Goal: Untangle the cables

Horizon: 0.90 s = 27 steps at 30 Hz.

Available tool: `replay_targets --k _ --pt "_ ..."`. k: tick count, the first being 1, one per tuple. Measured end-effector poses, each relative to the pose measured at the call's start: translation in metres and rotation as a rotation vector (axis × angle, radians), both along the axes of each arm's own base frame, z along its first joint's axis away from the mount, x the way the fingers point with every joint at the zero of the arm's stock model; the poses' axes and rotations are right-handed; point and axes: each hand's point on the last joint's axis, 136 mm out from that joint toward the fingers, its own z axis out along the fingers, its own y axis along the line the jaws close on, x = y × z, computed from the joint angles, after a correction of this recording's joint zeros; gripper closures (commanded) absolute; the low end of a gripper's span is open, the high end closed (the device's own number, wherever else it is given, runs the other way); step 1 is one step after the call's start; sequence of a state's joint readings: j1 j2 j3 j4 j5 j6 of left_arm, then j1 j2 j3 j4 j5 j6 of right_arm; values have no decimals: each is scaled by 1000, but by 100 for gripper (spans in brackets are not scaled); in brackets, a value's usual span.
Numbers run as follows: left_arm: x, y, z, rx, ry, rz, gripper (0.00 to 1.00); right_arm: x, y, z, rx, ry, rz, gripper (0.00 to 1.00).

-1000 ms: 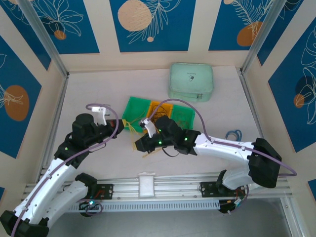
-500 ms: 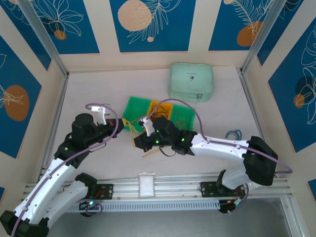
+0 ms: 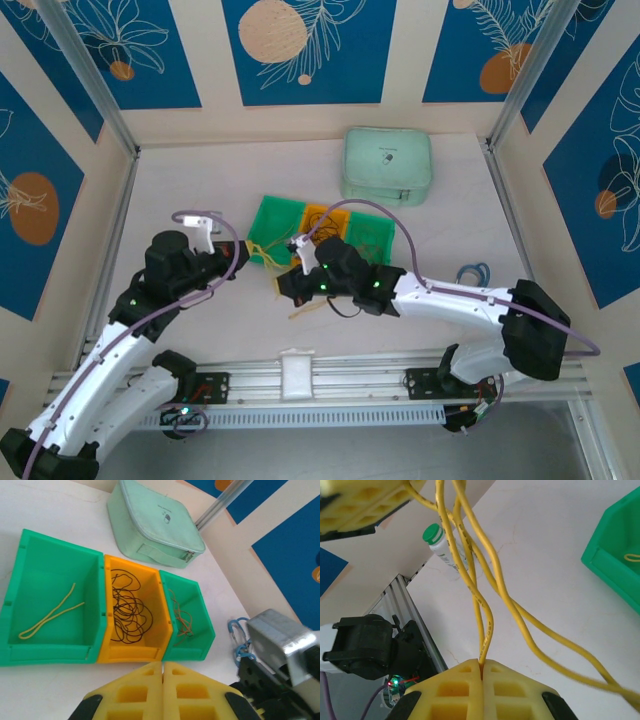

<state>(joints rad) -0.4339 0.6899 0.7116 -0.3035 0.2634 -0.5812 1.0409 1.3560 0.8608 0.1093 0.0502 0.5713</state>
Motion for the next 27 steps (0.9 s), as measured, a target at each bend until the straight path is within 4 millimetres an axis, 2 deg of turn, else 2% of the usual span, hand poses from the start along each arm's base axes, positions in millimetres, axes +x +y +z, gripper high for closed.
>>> replay_targets --k 8,15,19,23,27 --pt "-1 8 -8 51 4 27 100 16 -33 3 -9 22 -82 100" --pt "-2 10 -10 65 11 32 100 25 -69 -27 -96 102 -168 100" --pt "-1 10 -8 64 6 35 100 29 -83 -34 -121 133 -201 100" --pt "-1 11 -5 63 1 37 100 27 -85 -32 -103 162 -168 88" --pt "-1 11 -3 62 0 37 100 17 -77 -27 -78 156 -80 79"
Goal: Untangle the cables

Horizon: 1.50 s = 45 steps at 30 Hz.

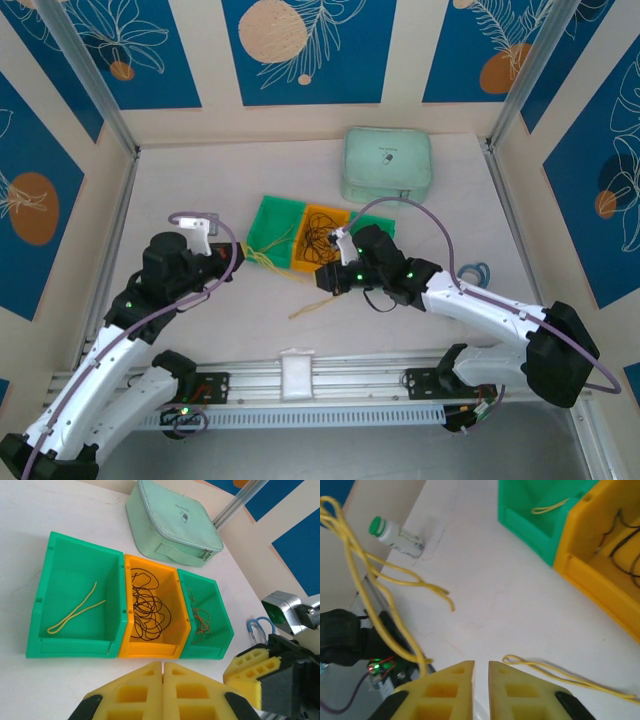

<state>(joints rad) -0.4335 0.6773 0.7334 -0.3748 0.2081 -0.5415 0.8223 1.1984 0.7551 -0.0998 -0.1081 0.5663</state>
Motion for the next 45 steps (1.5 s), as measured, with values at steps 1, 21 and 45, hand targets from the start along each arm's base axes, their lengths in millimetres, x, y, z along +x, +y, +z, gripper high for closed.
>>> replay_targets --k 1,21,45 --pt "0 0 0 0 1 0 100 -3 2 2 11 -5 26 78" --pt "1 -2 -3 1 13 -11 100 -8 46 20 127 29 282 74" --pt "0 -4 -5 -1 22 -21 100 -6 63 21 107 -6 388 68"
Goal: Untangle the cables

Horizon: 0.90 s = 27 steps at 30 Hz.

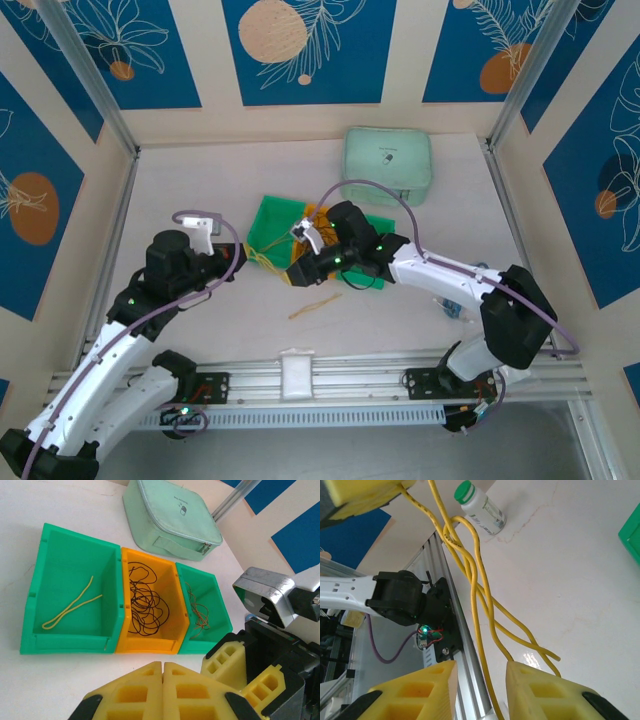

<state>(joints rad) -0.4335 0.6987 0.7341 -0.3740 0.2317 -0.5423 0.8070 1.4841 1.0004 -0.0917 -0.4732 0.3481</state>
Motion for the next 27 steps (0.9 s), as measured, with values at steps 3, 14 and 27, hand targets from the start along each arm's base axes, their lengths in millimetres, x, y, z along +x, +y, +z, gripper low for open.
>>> replay_targets --k 3,14,27 --pt "0 0 0 0 0 0 100 -1 1 -4 -19 -11 5 68" --pt "0 -1 1 -3 -3 -2 100 -2 1 -13 -77 -77 5 100" --pt "0 -1 1 -3 -6 -2 100 -5 -5 -24 -156 -141 -11 100"
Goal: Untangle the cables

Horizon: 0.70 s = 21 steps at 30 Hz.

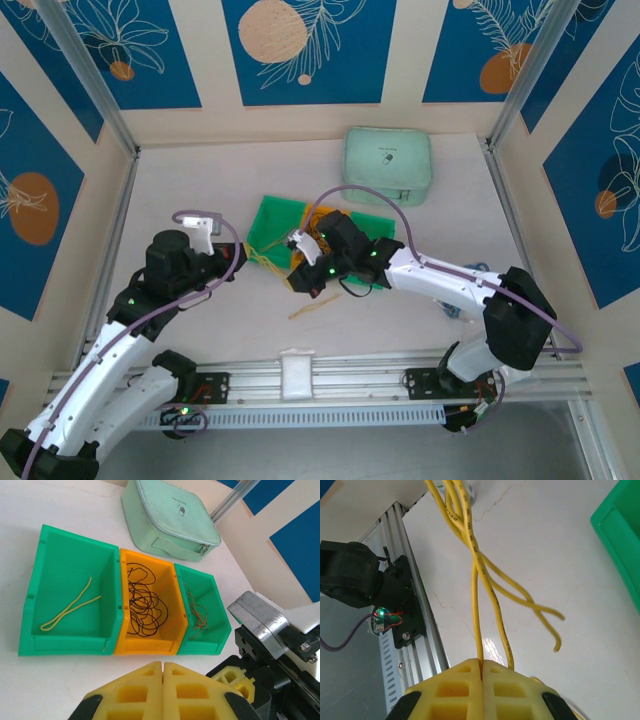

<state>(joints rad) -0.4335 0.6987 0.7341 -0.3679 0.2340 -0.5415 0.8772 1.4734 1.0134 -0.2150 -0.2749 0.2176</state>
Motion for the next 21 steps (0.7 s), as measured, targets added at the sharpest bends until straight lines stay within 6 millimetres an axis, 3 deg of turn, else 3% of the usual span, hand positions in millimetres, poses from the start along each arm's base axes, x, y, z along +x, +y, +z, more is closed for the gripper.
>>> replay_targets --k 10,16,21 --pt "2 0 12 -9 -23 3 100 -8 -35 -54 -157 90 -73 100" --pt "4 -1 22 -13 -48 2 100 2 -48 -62 -181 109 -131 100" --pt "12 1 16 30 -49 20 100 6 -55 -60 -184 100 -168 100"
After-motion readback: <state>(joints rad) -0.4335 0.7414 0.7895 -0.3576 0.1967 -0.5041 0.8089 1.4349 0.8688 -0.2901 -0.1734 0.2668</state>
